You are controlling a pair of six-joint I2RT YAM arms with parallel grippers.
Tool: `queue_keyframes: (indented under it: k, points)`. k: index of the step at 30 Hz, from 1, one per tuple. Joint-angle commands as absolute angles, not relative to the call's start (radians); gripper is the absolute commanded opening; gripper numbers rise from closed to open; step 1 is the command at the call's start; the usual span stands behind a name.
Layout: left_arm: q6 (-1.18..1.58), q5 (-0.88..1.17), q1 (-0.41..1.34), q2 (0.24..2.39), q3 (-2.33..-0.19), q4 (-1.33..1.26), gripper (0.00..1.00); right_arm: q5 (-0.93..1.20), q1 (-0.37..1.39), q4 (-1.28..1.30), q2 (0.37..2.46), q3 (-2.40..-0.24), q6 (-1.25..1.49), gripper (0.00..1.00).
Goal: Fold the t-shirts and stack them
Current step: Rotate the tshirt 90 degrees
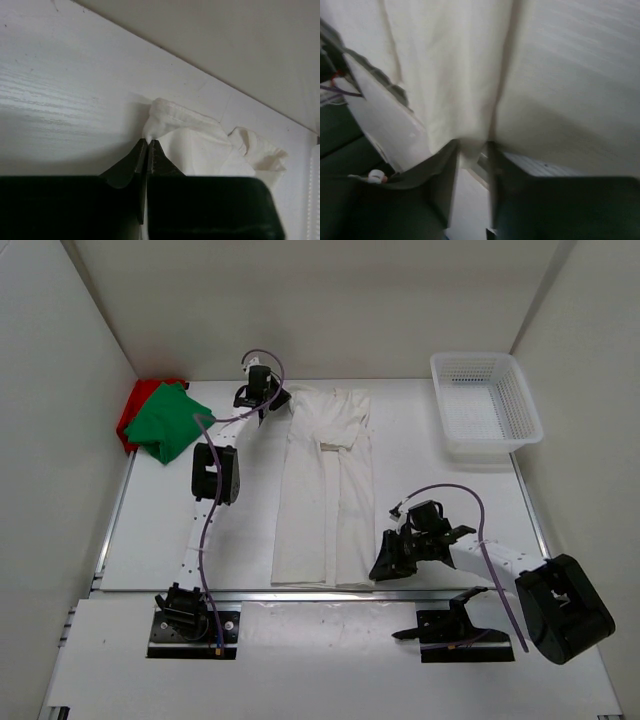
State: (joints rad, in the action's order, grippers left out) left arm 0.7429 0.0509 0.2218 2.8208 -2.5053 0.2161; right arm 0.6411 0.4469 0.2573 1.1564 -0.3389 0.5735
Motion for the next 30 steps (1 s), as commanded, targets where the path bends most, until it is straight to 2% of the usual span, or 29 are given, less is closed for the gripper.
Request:
queue_keyframes:
  k: [1, 2, 4, 9, 16, 18, 20, 22, 24, 27, 29, 30]
  points:
    - [0.787, 0.072, 0.218, 2.83, -2.556, 0.149, 0.09, 0.594, 0.466, 0.282, 1.212, -0.333, 0.568, 0.22]
    - [0.79, 0.077, 0.215, 2.833, -2.559, 0.146, 0.04, 0.603, 0.463, 0.281, 1.218, -0.331, 0.572, 0.1]
    - [0.807, 0.078, 0.216, 2.853, -2.577, 0.135, 0.0, 0.61, 0.439, 0.275, 1.194, -0.315, 0.568, 0.0]
    - [0.844, 0.09, 0.204, 2.864, -2.595, 0.083, 0.0, 0.624, 0.362, 0.333, 1.137, -0.296, 0.551, 0.0]
    - [0.888, 0.103, 0.17, 2.861, -2.588, -0.057, 0.0, 0.595, 0.388, 0.383, 1.128, -0.301, 0.577, 0.0]
    - [0.893, 0.112, 0.167, 2.862, -2.582, -0.071, 0.09, 0.598, 0.371, 0.382, 1.128, -0.31, 0.574, 0.0]
    - [0.89, 0.141, 0.161, 2.862, -2.58, -0.068, 0.34, 0.594, 0.374, 0.384, 1.131, -0.311, 0.565, 0.0]
    - [0.878, 0.159, 0.153, 2.858, -2.576, -0.051, 0.51, 0.586, 0.374, 0.374, 1.132, -0.322, 0.569, 0.01]
    - [0.88, 0.181, 0.135, 2.852, -2.565, -0.006, 0.7, 0.588, 0.373, 0.368, 1.115, -0.324, 0.574, 0.08]
    - [0.862, 0.199, 0.132, 2.815, -2.568, 0.099, 0.81, 0.577, 0.385, 0.365, 1.072, -0.327, 0.58, 0.33]
    - [0.841, 0.224, 0.133, 2.78, -2.539, 0.15, 0.82, 0.568, 0.379, 0.371, 1.031, -0.319, 0.583, 0.41]
    - [0.827, 0.241, 0.141, 2.766, -2.525, 0.205, 0.78, 0.557, 0.371, 0.367, 1.014, -0.316, 0.584, 0.44]
